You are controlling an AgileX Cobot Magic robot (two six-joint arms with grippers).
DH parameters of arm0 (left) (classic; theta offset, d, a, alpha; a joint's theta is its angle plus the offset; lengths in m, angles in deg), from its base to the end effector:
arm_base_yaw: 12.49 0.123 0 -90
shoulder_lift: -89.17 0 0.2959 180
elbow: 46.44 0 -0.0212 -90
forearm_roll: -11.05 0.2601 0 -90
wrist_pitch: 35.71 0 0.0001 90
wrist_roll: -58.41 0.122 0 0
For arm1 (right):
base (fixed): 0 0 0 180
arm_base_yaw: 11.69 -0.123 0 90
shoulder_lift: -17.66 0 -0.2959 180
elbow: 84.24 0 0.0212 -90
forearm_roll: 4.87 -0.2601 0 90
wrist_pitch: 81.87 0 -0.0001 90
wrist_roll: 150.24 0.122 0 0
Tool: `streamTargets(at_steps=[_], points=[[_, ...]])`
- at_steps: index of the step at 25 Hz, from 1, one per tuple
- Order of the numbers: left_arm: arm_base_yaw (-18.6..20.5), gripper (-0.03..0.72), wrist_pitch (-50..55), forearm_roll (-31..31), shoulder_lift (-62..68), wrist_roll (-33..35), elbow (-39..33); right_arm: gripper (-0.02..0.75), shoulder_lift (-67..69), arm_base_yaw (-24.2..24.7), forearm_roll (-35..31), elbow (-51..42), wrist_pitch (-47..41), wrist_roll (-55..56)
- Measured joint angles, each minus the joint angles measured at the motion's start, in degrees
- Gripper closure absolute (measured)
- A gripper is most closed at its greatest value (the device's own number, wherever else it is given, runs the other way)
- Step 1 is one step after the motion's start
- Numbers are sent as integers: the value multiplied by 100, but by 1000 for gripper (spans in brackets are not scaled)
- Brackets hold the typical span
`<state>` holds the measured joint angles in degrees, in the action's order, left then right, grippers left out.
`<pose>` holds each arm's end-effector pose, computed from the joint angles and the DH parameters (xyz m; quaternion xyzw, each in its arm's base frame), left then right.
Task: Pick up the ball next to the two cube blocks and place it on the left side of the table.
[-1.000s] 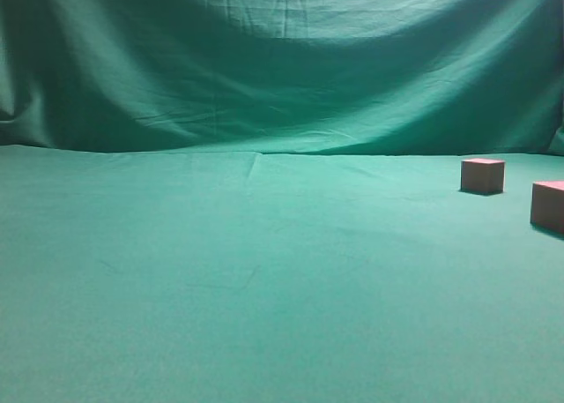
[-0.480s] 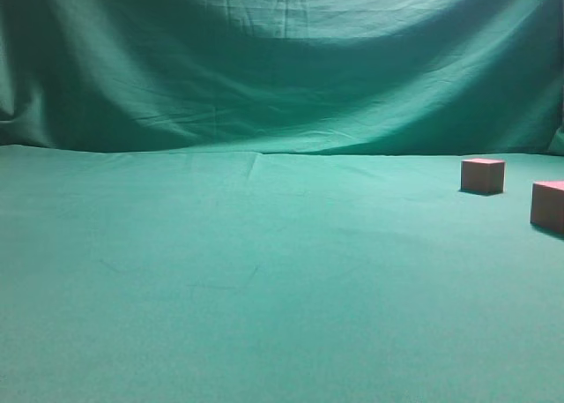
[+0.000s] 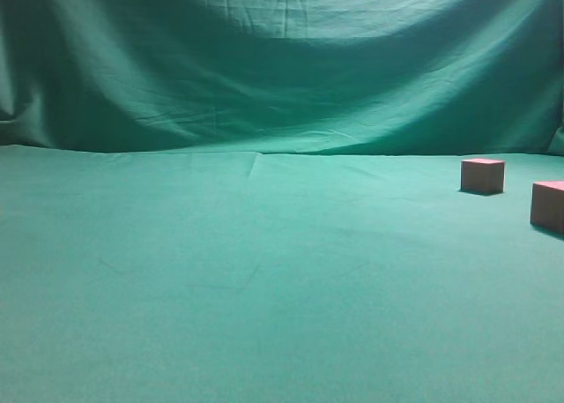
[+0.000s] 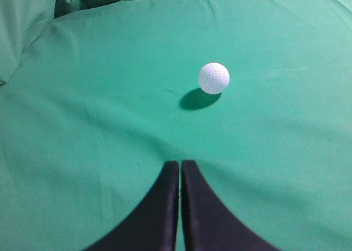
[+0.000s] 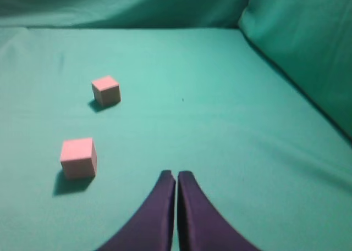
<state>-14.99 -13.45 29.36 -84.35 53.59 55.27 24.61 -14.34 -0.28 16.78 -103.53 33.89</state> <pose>0.0800 0.0111 0.1677 0.0665 0.7953 0.0983 0.5945 0.0805 0.0001 0.1616 -0.0109 0.8065 0.0010 0.5912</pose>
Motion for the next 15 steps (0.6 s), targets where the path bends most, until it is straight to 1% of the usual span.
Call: streamTargets(at_steps=[15], points=[[0,688,0,0,0,0,0,738,0,0,0,0,-62,69]])
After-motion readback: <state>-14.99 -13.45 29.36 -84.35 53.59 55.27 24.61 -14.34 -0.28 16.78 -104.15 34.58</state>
